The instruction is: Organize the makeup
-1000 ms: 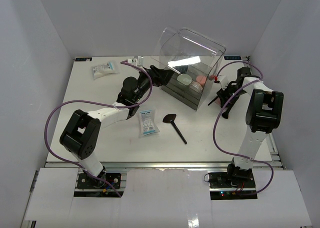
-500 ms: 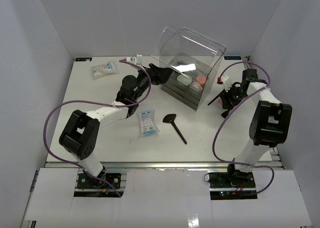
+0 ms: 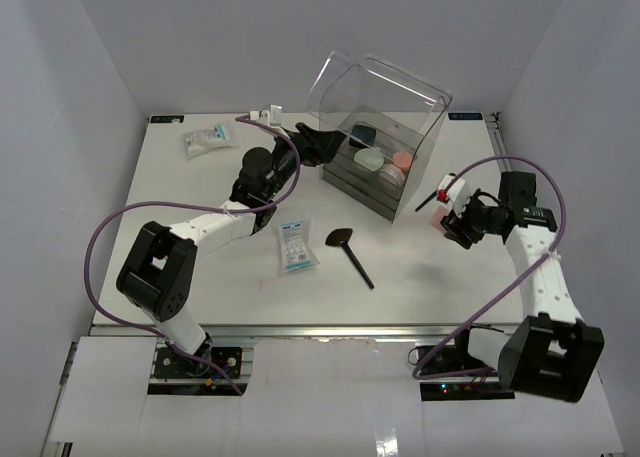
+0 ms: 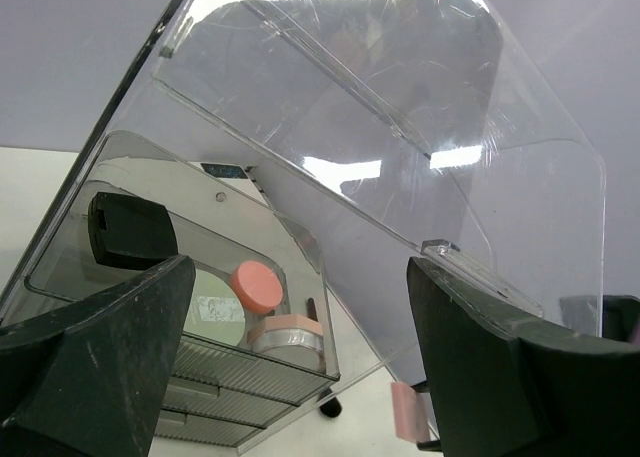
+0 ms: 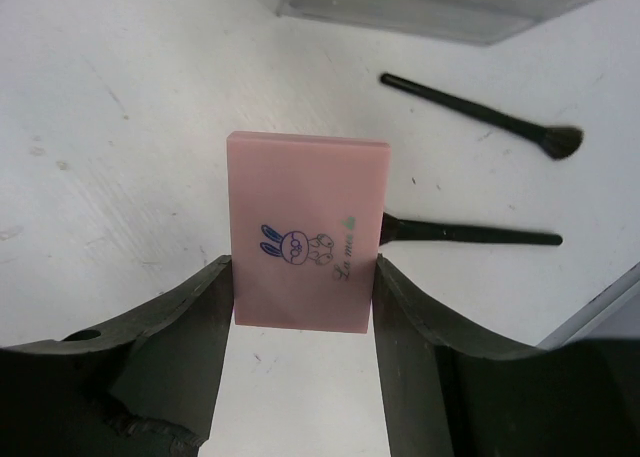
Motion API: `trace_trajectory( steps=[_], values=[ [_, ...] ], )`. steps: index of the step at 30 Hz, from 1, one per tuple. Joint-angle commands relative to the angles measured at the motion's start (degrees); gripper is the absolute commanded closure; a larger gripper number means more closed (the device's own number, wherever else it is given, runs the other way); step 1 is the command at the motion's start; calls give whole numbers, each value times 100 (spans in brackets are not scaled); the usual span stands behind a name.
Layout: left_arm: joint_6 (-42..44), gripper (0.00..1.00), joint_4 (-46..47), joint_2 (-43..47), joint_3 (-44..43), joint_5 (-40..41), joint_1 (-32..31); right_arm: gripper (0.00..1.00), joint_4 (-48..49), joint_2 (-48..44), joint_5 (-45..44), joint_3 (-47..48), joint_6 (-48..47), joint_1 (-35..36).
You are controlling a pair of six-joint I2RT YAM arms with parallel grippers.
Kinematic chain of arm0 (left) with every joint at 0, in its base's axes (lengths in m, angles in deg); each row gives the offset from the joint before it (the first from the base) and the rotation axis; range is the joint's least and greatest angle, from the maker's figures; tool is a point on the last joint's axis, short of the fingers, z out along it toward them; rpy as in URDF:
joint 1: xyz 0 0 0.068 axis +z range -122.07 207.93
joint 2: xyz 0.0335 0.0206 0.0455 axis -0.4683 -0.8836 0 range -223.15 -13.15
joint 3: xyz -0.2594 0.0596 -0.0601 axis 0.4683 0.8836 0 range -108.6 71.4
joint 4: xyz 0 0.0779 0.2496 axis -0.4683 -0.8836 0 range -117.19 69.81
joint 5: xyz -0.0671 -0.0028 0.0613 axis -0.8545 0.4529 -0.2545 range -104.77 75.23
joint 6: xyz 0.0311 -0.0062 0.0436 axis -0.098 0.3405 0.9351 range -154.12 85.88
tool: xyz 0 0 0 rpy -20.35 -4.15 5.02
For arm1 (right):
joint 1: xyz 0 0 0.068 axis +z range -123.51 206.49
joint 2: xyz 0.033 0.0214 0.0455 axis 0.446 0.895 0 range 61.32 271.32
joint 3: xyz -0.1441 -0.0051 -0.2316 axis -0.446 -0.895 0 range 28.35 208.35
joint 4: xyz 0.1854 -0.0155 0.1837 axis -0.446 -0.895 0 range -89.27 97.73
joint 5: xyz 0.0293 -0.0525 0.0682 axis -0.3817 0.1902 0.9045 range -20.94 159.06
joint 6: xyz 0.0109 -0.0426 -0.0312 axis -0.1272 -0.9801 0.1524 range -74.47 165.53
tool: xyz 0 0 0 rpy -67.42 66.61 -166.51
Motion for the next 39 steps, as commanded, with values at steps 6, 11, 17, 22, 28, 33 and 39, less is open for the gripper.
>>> trace_trajectory(
  steps=[6,11,17,22,28,33,39],
  values=[
    [-116,2,44,428,-389,82,37,89,375,-1356,-448,-309,373,2689],
    [-119,2,-98,419,-507,55,37,89,1207,-716,-2199,-207,643,4436],
    [-86,2,-238,408,-648,75,37,88,2212,312,-4195,141,326,5472],
    [-74,2,-365,342,-865,48,37,88,3307,1102,-5077,582,67,5593],
    [-26,2,-441,314,-1005,53,37,86,4967,1707,-5906,581,-585,5576],
    [29,2,-523,296,-1104,18,37,86,6211,2111,-6349,502,-997,5507],
    [48,2,-563,305,-1171,-2,37,86,6568,2593,-6627,1051,-1073,5206]
  ],
)
